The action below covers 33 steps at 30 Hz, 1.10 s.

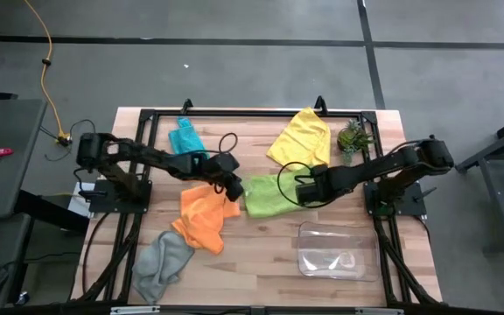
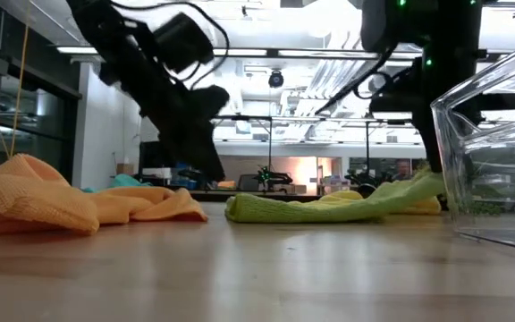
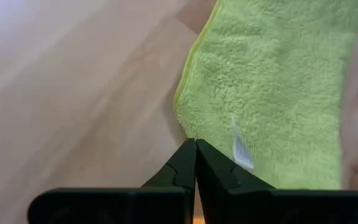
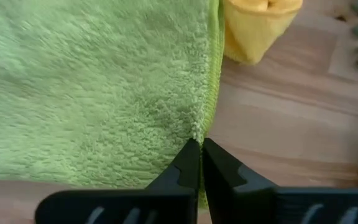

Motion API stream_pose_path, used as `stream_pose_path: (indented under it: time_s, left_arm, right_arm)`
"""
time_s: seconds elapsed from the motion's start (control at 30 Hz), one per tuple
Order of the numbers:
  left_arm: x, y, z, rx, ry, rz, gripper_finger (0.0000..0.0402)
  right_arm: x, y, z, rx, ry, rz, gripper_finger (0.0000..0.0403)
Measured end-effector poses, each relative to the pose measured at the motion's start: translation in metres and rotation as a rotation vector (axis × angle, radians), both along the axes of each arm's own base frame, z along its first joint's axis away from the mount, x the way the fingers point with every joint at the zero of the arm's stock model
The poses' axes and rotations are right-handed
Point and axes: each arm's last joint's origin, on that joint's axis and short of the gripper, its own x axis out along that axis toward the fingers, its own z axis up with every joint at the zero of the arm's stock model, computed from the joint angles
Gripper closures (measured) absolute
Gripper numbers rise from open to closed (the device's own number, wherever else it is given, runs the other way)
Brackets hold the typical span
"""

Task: Fold microfiber towels
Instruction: Fold the green microfiber cloth

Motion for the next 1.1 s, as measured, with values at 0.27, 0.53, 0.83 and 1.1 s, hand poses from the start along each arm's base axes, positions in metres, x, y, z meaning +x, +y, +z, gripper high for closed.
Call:
stream_pose_path:
  time_s: [0.27,0.53,0.83,1.1]
  left_arm:
    - [-0.029,-0.007,0.070,0.185,-0.166,-0.004,0.0402]
    - [-0.059,-0.025,0.116,0.344,-0.284,0.040,0.0402]
    - [-0.073,-0.037,0.129,0.370,-0.326,0.089,0.0402]
    - [-0.071,-0.037,0.126,0.342,-0.322,0.107,0.0402]
  right_arm:
    - [0.006,0.000,0.018,0.002,-0.204,0.034,0.0403]
    - [0.040,0.007,0.025,0.040,-0.497,0.239,0.0403]
    - [0.060,0.011,0.023,0.049,-0.627,0.314,0.0403]
    - [0.077,0.016,0.005,0.098,-0.659,0.299,0.0403]
